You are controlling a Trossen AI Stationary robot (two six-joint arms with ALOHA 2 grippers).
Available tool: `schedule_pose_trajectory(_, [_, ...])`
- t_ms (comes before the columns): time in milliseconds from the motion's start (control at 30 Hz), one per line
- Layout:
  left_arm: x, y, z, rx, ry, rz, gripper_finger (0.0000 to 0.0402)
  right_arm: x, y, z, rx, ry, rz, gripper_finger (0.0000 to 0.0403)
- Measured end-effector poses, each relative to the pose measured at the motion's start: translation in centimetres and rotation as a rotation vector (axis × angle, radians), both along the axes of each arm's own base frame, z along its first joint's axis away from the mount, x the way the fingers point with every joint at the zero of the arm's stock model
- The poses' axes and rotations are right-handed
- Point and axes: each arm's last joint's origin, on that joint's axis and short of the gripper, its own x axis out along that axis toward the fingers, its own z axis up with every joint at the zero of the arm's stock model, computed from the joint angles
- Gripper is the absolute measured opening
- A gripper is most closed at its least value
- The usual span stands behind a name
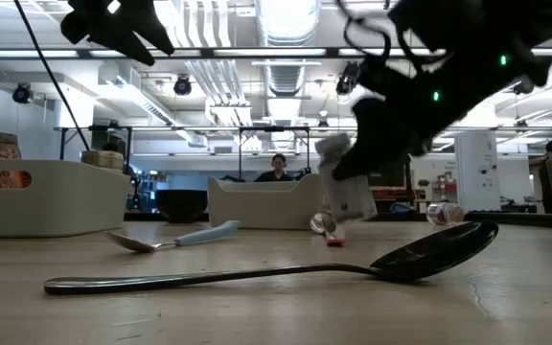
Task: Pick & Place Food Item
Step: Put the white seasoning bottle into the left gray bin
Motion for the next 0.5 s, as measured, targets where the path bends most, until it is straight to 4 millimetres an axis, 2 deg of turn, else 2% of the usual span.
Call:
schedule_pose_trajectory(167, [0.9,-0.1,0.1,-0.073,0.086,-0.172,0.0243,-0.2,0.3,2.6,0.051,-0.024,0.171,0.0196])
schedule_pose_trajectory(300, [1.9,-0.1,0.6,-0.118,0.077,-0.314,0.0242,0.1,0.4,4.8,0.071,-0.073,0.266,0.0196])
schedule_pose_trajectory(400, [2.6,0.2,1.1,-0.154,0.063,-0.4,0.0243,0.5,0.4,5.7,0.078,-0.081,0.324,0.0196])
schedule_pose_trajectory(500, [3.0,0.9,1.5,-0.187,0.054,-0.413,0.0243,1.1,0.3,6.5,0.092,-0.097,0.359,0.0196])
